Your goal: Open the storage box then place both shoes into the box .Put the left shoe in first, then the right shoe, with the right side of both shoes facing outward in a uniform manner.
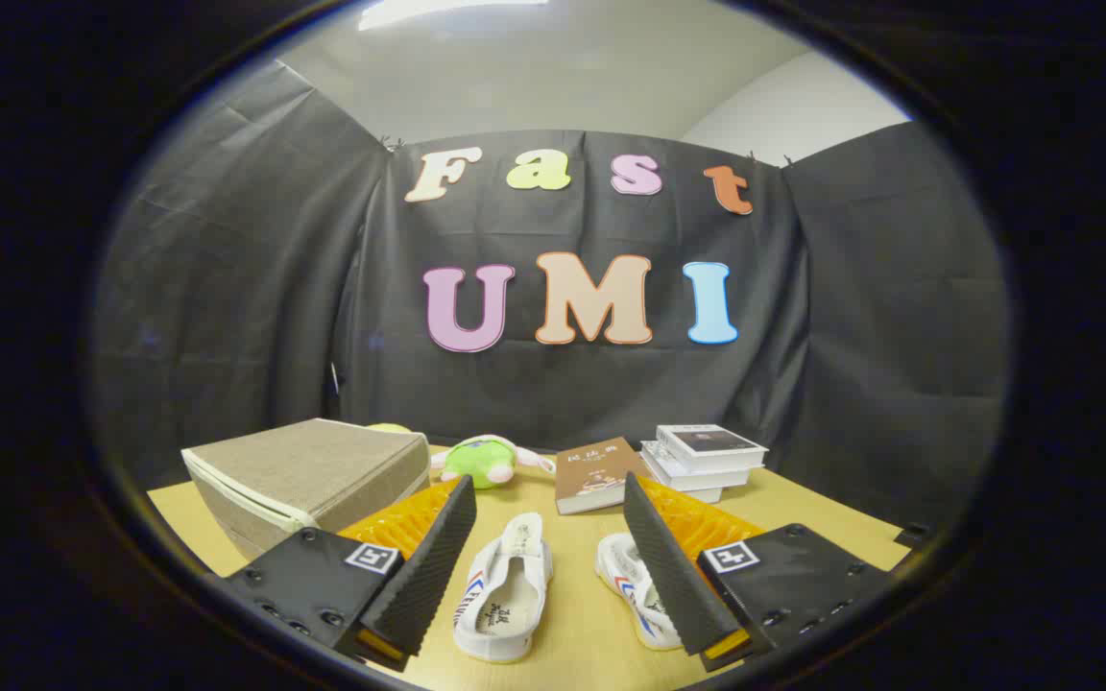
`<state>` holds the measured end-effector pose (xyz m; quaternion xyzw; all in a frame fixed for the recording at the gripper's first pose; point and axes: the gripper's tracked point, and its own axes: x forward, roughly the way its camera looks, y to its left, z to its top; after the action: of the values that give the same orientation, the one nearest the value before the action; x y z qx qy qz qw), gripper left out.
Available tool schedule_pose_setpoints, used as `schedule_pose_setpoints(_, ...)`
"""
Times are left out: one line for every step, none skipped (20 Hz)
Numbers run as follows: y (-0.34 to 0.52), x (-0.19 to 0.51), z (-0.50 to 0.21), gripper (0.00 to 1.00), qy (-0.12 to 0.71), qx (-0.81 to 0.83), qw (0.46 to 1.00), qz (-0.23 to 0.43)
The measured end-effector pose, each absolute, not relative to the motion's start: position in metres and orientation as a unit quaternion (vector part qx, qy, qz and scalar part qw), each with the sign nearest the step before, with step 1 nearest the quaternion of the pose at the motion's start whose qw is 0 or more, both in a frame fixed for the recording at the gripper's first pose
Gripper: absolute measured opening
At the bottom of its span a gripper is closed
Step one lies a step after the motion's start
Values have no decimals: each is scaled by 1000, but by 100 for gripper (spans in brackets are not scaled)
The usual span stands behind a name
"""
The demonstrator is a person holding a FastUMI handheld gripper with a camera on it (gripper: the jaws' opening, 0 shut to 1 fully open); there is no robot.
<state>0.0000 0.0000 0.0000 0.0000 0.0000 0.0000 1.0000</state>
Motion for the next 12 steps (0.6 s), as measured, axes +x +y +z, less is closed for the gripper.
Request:
schedule_pose_setpoints(0, 0, 1, 99, 0, 1, 1000, 0)
schedule_pose_setpoints(-2, -1, 1, 99, -1, 3, 1000, -1)
schedule_pose_setpoints(-2, -2, 3, 99, -3, 5, 1000, -1)
schedule_pose_setpoints(-2, -4, 4, 99, -5, 8, 1000, -1)
schedule_pose_setpoints(-2, -4, 6, 99, -7, 8, 1000, -1)
schedule_pose_setpoints(-3, -4, 6, 99, -8, 8, 1000, -3)
schedule_pose_setpoints(-3, -4, 6, 99, -8, 8, 1000, -4)
schedule_pose_setpoints(-3, -4, 4, 99, -7, 7, 1000, -4)
schedule_pose_setpoints(-2, -4, 4, 99, -6, 6, 1000, -3)
schedule_pose_setpoints(-1, -3, 3, 99, -5, 5, 1000, -2)
schedule_pose_setpoints(0, -3, 2, 99, -5, 3, 1000, -2)
schedule_pose_setpoints(0, -3, 1, 99, -5, 1, 1000, -1)
